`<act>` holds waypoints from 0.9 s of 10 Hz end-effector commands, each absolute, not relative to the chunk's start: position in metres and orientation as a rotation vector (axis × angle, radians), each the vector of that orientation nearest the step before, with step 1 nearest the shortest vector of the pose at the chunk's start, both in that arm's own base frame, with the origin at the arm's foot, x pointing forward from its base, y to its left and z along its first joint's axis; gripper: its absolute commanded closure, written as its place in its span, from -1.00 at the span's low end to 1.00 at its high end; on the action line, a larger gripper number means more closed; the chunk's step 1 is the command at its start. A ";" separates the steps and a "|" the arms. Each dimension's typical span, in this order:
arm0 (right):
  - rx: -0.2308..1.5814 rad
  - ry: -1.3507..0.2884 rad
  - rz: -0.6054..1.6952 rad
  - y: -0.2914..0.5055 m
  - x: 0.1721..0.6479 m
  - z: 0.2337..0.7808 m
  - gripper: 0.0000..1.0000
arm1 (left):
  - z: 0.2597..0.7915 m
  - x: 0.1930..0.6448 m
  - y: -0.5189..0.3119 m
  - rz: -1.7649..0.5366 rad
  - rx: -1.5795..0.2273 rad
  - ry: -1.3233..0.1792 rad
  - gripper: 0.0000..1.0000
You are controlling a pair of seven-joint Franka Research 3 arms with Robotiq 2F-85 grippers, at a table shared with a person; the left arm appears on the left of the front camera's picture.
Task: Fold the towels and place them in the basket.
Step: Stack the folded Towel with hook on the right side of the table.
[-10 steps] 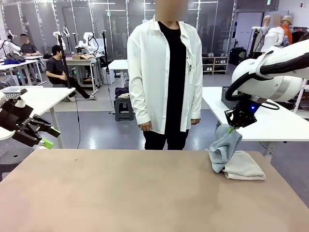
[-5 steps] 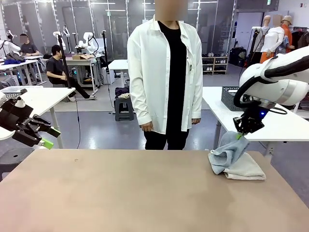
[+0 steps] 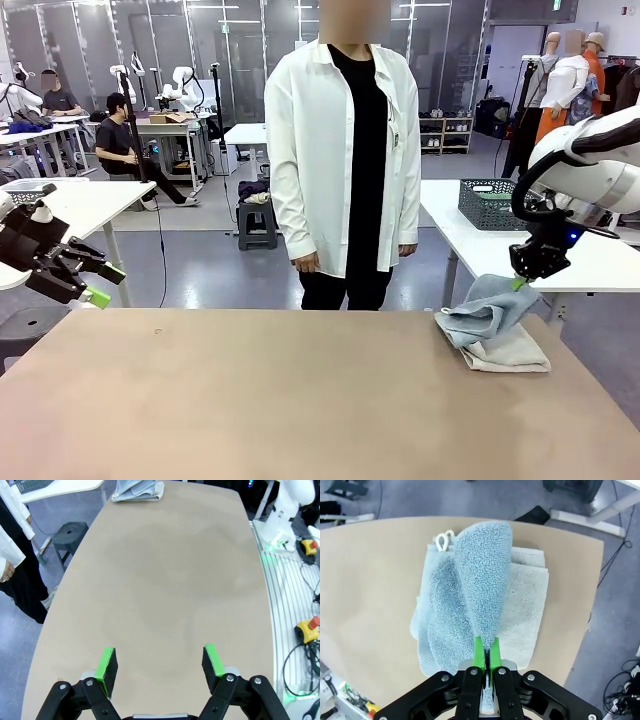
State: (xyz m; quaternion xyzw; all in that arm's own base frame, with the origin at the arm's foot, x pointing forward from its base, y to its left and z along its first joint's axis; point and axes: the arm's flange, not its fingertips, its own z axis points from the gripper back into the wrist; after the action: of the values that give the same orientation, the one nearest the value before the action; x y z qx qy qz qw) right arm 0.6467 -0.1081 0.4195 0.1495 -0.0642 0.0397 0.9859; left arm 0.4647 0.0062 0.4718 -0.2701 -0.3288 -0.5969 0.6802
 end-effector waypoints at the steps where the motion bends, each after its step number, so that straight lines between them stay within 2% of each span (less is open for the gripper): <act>1: 0.344 -0.074 0.084 -0.118 0.658 0.410 0.91 | 0.472 0.465 0.006 -1.339 -0.606 -0.746 -0.72; 2: 0.338 -0.062 0.076 -0.122 0.660 0.403 0.51 | 0.472 0.465 0.006 -1.339 -0.606 -0.746 -0.72; 3: 0.322 -0.057 0.072 -0.125 0.660 0.398 0.51 | 0.472 0.465 0.006 -1.339 -0.606 -0.746 -0.72; 4: 0.314 -0.049 0.066 -0.128 0.660 0.394 0.11 | 0.472 0.465 0.006 -1.339 -0.606 -0.746 -0.72; 5: 0.289 -0.051 0.067 -0.131 0.660 0.391 0.43 | 0.472 0.465 0.006 -1.339 -0.606 -0.746 -0.72; 6: 0.285 -0.040 0.073 -0.134 0.660 0.390 -0.29 | 0.472 0.465 0.006 -1.339 -0.606 -0.746 -0.72; 7: 0.273 -0.040 0.072 -0.135 0.659 0.391 0.03 | 0.472 0.465 0.006 -1.339 -0.606 -0.746 -0.72; 8: 0.261 -0.041 0.082 -0.136 0.657 0.395 -0.69 | 0.472 0.465 0.006 -1.339 -0.606 -0.746 -0.72; 9: 0.245 -0.036 0.100 -0.133 0.648 0.410 -0.37 | 0.472 0.465 0.006 -1.339 -0.606 -0.746 -0.72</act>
State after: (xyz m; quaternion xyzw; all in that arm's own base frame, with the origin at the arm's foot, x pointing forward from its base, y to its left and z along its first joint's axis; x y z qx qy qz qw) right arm 0.6553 -0.1346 0.3958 0.1332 -0.0247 0.0432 0.9898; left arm 0.4647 0.0062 0.4718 -0.2701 -0.3288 -0.5969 0.6801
